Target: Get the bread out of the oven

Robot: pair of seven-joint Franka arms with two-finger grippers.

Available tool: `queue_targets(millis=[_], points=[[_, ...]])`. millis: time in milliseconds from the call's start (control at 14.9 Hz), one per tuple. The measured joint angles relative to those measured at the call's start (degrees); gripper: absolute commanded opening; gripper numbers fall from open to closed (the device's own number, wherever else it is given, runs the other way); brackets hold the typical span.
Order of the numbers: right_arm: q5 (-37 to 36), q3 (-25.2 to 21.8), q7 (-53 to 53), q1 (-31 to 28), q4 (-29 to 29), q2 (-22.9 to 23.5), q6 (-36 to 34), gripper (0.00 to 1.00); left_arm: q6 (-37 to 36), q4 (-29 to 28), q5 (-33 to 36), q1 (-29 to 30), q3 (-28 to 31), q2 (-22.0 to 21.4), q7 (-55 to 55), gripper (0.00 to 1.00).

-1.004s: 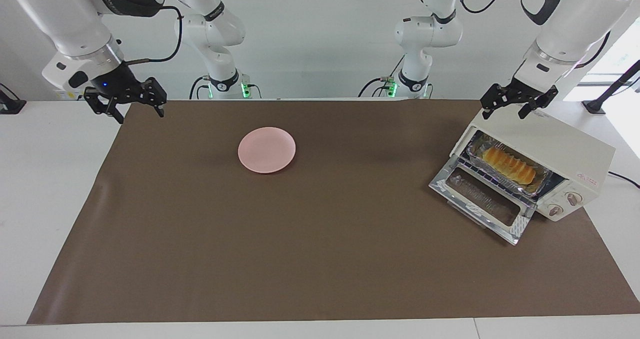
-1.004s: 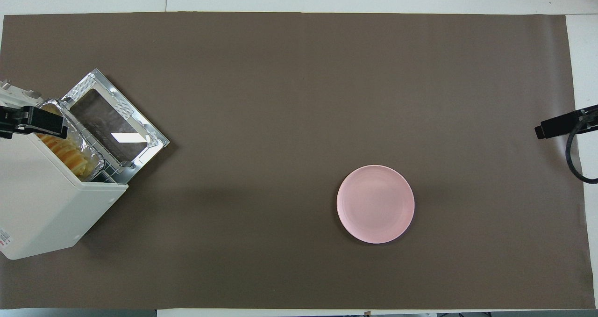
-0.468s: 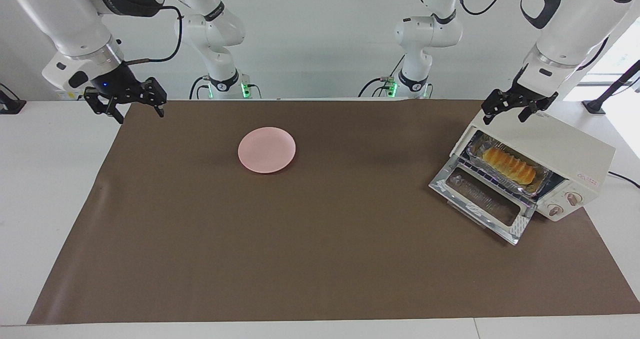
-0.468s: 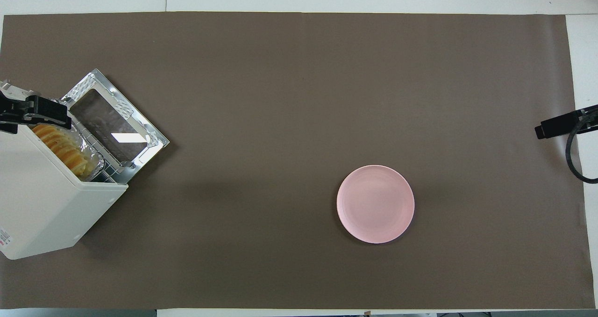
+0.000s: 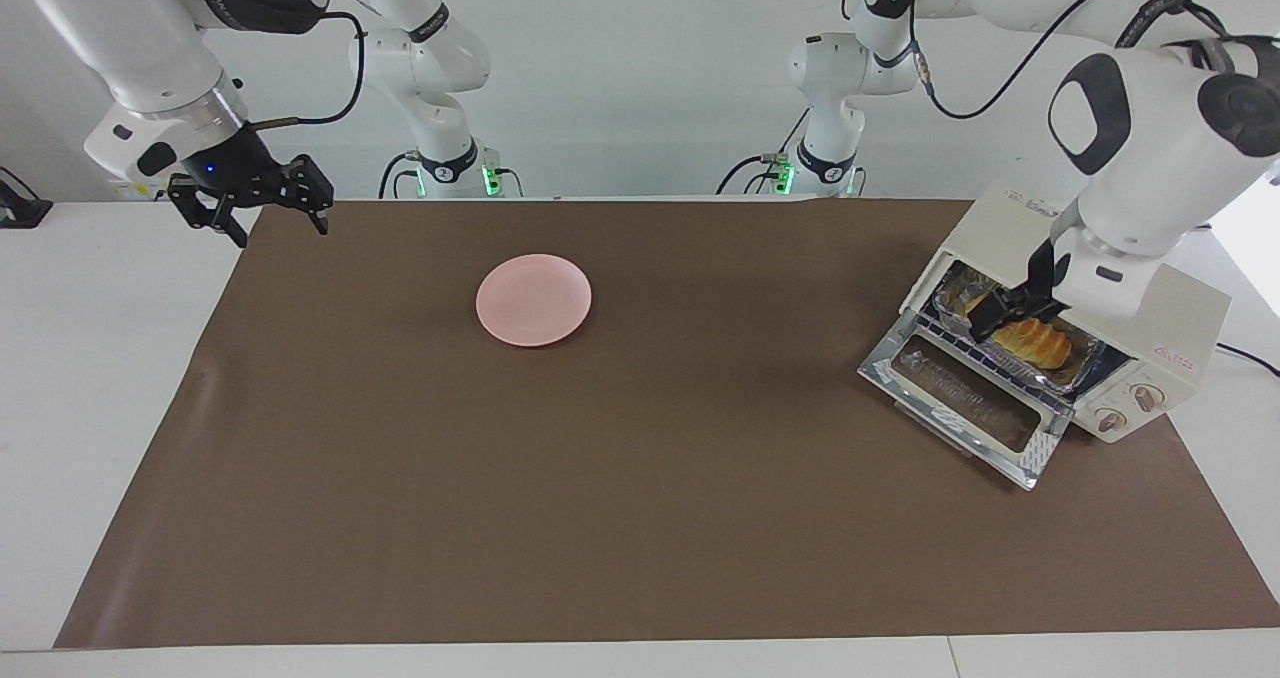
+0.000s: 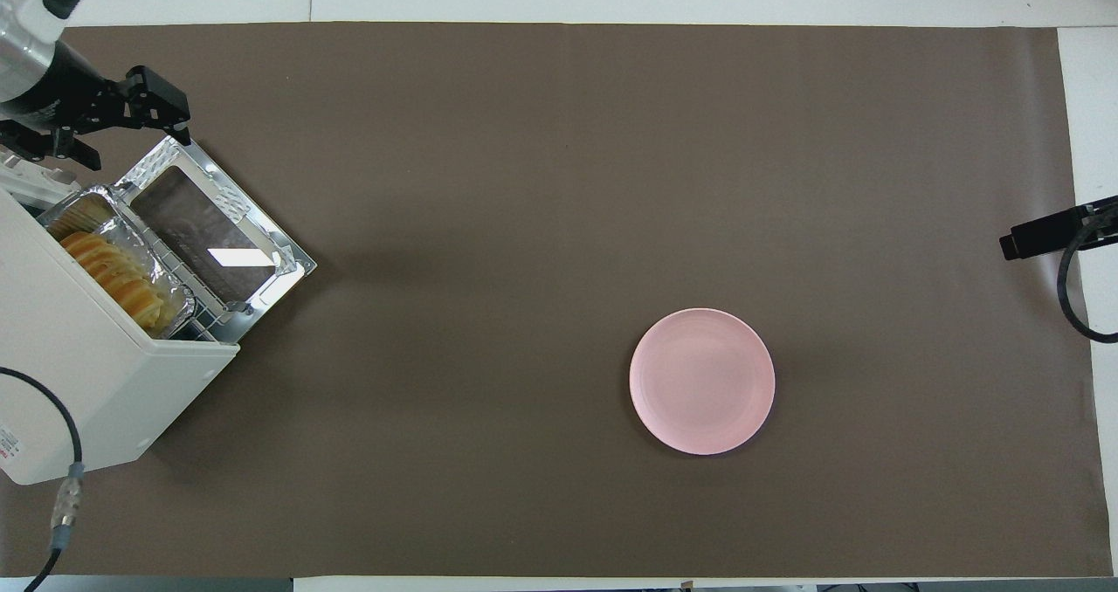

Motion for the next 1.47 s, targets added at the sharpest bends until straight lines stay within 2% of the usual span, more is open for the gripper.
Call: queue_targets(millis=[201, 401, 602, 803, 1138, 1472], points=[[0.00, -0.06, 0.00, -0.38, 0.00, 0.00, -0.21, 1.00, 0.45, 1.43, 2.54, -0.69, 0.09, 3.53, -6.54, 1.00], [0.00, -0.16, 0.00, -0.77, 0.00, 0.00, -0.27, 1.00, 5.13, -2.84, 5.28, -1.02, 0.15, 3.21, -15.23, 1.00], [0.00, -0.17, 0.00, -0.76, 0.00, 0.00, -0.30, 1.00, 11.91, -12.79, 8.51, -1.17, 0.51, 0.03, -18.53, 1.00], [0.00, 0.01, 0.00, -0.69, -0.20, 0.00, -0.51, 1.00, 15.24, -21.95, 11.07, -1.03, 1.31, -4.07, -19.21, 1.00], [0.00, 0.61, 0.00, 0.04, -0.91, -0.01, -0.58, 1.00, 17.44, -28.87, 11.62, -0.84, 1.50, -7.85, -19.33, 1.00], [0.00, 1.37, 3.92, 4.39, -2.88, -0.22, 1.43, 1.00, 25.33, -38.68, 11.67, -0.80, 1.44, -10.98, -19.33, 1.00]])
